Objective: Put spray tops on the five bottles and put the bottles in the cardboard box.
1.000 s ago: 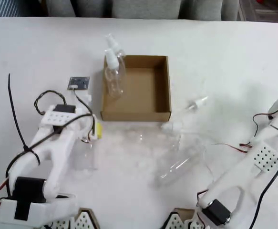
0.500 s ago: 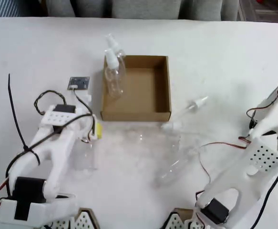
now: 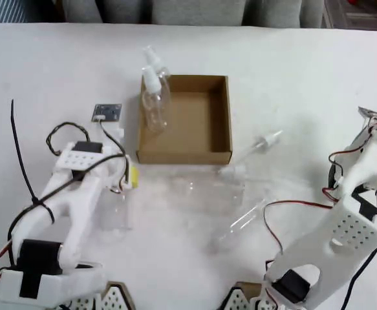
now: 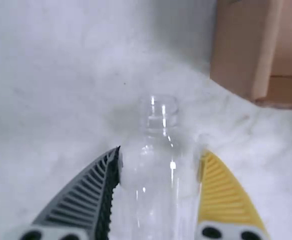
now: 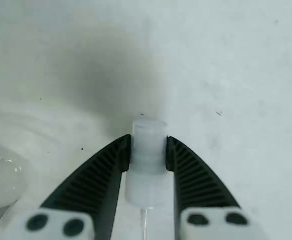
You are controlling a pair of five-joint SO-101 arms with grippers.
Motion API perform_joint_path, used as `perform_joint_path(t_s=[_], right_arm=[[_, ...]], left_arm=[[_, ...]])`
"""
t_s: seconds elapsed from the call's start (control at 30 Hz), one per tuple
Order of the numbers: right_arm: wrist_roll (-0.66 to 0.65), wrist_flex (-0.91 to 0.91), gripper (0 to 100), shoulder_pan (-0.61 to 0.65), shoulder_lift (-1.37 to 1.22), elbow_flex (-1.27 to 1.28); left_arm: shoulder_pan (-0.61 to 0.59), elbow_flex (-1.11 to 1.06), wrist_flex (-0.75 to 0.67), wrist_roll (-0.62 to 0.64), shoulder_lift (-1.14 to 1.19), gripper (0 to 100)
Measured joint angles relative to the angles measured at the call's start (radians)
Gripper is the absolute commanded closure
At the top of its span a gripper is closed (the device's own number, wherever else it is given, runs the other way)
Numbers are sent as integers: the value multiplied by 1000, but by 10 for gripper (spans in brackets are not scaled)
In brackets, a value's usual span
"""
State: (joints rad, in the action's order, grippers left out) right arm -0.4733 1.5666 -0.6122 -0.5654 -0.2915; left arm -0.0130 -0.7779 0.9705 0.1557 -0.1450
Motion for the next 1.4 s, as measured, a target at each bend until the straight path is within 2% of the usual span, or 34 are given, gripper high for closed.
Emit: perform_joint_path(t_s=[0.23,0.4,0.5,0.6,0.8,0.97,1.4], right_arm=[[-5,-40,812,-2,114,133],[-6,-40,882,-40,235,227],[-25,-48,878,-83,327,324],[-55,-107,858,-117,448,457],[-23,-293,845,-163,632,672],[28,-367,848,-160,640,703],[34,-463,850,-92,482,703]], left_arm=[[0,0,0,0,0,978],[0,0,0,0,0,978],[0,0,0,0,0,978],[0,0,0,0,0,978],[0,0,0,0,0,978],[0,0,0,0,0,978],[0,0,0,0,0,978]])
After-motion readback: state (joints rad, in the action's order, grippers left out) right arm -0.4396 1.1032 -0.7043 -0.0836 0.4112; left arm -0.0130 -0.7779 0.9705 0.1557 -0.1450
